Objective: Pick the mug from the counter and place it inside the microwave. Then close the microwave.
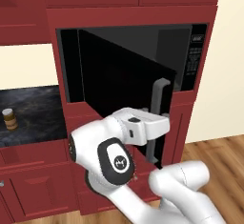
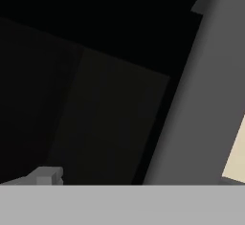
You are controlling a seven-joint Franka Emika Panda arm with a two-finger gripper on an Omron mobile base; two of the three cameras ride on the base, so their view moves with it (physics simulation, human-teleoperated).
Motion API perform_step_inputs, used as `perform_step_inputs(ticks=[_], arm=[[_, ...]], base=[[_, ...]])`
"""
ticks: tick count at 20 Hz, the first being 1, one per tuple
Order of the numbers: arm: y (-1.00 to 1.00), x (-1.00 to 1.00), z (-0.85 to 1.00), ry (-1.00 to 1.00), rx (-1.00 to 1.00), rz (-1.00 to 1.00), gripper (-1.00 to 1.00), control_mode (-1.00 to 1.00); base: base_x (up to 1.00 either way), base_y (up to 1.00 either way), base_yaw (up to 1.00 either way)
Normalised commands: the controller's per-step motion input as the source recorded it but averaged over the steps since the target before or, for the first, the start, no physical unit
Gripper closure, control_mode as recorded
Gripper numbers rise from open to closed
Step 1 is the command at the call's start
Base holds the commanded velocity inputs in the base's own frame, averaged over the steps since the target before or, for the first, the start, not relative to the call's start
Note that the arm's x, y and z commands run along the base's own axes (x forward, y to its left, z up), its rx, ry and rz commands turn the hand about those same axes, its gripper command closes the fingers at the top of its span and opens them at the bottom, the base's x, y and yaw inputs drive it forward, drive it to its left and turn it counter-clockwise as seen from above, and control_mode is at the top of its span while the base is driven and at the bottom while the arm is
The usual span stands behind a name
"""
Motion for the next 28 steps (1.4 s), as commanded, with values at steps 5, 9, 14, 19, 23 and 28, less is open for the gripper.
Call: perform_step_inputs(ticks=[5, 9, 14, 19, 23, 28], arm=[[-0.3, 0.8, 0.0, 0.06, 0.0, 0.05, -1.0, -1.0], [-0.26, 0.83, 0.0, 0.09, 0.0, 0.05, -1.0, -1.0], [-0.21, 0.81, 0.0, 0.11, 0.0, 0.05, -1.0, -1.0], [-0.16, 0.84, 0.0, 0.12, 0.0, 0.04, -1.0, -1.0], [-0.13, 0.84, 0.0, 0.12, 0.0, 0.03, -1.0, -1.0], [-0.09, 0.86, 0.0, 0.11, 0.0, 0.03, -1.0, -1.0]], base=[[0.0, 0.0, 0.0], [0.0, 0.0, 0.0], [0.0, 0.0, 0.0], [0.0, 0.0, 0.0], [0.0, 0.0, 0.0], [0.0, 0.0, 0.0]])
